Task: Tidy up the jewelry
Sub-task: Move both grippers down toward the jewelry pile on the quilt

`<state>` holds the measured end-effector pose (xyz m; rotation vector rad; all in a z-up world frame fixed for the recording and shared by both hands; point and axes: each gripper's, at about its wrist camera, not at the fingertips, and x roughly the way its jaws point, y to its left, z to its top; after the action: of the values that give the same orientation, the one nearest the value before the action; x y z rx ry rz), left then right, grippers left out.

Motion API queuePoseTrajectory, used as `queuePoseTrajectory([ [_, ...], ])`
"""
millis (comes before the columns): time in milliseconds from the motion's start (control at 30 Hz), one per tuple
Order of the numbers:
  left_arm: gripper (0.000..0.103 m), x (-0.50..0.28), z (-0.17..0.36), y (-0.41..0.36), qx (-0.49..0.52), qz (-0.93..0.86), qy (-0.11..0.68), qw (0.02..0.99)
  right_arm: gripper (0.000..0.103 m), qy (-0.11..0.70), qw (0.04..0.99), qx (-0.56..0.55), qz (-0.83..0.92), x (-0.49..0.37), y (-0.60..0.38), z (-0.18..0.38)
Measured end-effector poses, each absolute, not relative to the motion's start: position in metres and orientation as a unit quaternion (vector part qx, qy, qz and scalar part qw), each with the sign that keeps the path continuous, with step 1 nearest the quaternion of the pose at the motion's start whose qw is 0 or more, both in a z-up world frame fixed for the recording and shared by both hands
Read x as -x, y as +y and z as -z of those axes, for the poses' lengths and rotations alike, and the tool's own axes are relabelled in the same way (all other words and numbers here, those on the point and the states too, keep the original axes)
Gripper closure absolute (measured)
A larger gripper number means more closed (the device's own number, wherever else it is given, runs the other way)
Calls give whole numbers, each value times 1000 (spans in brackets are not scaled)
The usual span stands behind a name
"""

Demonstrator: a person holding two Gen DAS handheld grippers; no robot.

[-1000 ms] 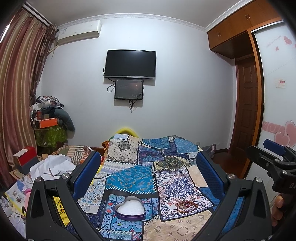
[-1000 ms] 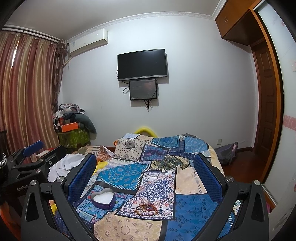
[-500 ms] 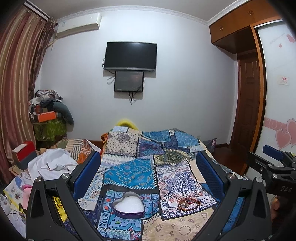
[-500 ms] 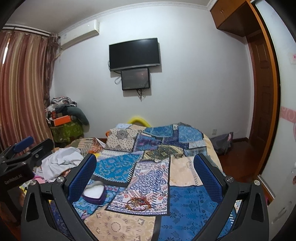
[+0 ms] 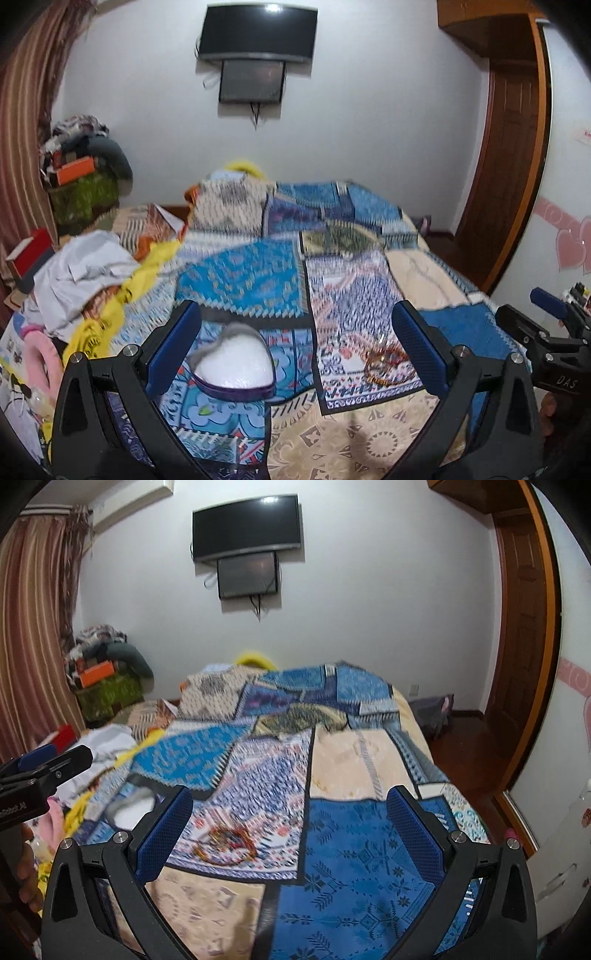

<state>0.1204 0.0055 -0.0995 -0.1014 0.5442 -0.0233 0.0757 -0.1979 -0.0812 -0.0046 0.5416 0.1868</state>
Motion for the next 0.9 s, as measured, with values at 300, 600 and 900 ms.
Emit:
queuePoseTrajectory([
  [300, 19, -158, 152, -15, 39, 50, 348, 935, 21, 326, 940, 6, -104, -101, -210, 115],
  [600, 49, -185, 177, -36, 41, 100, 390, 914, 50, 367, 919, -13, -145, -129, -214, 135],
  [900, 66, -197, 190, -45, 55, 134, 412, 900, 75, 394, 902, -4, -177, -158, -208, 143],
])
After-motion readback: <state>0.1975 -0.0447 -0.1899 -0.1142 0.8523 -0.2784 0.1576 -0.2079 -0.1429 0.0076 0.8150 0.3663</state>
